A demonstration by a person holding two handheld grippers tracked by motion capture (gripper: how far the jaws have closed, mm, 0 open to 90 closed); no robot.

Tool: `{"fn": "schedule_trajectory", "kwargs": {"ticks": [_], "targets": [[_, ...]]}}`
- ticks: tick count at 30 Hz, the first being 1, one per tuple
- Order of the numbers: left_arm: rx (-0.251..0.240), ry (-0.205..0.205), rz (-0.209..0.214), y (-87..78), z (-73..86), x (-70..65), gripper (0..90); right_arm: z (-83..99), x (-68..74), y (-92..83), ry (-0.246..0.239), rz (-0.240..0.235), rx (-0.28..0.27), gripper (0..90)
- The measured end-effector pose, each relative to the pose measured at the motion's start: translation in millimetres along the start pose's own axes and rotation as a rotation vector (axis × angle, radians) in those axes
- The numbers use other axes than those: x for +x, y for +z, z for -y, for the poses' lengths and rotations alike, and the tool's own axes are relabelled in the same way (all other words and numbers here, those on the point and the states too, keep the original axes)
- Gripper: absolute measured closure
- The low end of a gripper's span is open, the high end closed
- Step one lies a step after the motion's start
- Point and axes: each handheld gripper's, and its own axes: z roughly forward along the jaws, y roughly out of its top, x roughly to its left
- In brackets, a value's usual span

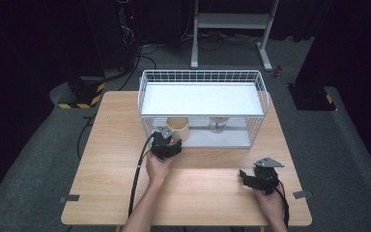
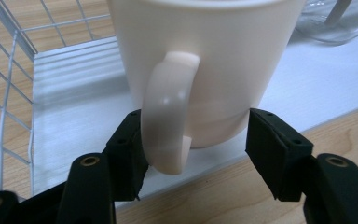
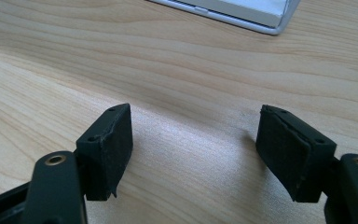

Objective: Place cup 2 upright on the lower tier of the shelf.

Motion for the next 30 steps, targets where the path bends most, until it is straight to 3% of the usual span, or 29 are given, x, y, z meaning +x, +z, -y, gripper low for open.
{"fn": "schedule_trajectory", "kwargs": {"ticks": [5, 11, 15, 22, 25, 28, 30], "targets": [[0.017, 0.033, -0.026, 5.1, -6.5, -0.6, 44.1, 0.0, 0.0, 0.0, -0.001, 0.0, 0.0, 27.2], [0.013, 0.005, -0.023, 10.8, -8.9, 1.2, 48.9, 0.0, 0.0, 0.0, 0.0, 0.0, 0.0, 27.2], [0.013, 0.009, -0.037, 14.4, -8.4, 2.0, 52.7, 0.0, 0.0, 0.0, 0.0, 0.0, 0.0, 27.2], [0.012, -0.021, -0.022, 19.2, -7.7, 3.0, 59.6, 0.0, 0.0, 0.0, 0.0, 0.0, 0.0, 27.2], [0.013, -0.022, -0.041, 21.3, -7.7, 3.8, 61.6, 0.0, -0.1, 0.0, -0.001, 0.0, 0.0, 27.2], [0.037, 0.002, -0.041, 24.0, -11.1, 2.9, 63.0, 0.0, 0.0, 0.0, 0.0, 0.0, 0.0, 27.2], [0.038, -0.006, -0.035, 24.9, -13.5, 2.3, 63.8, 0.0, 0.0, 0.0, 0.0, 0.0, -0.001, 27.2]]}}
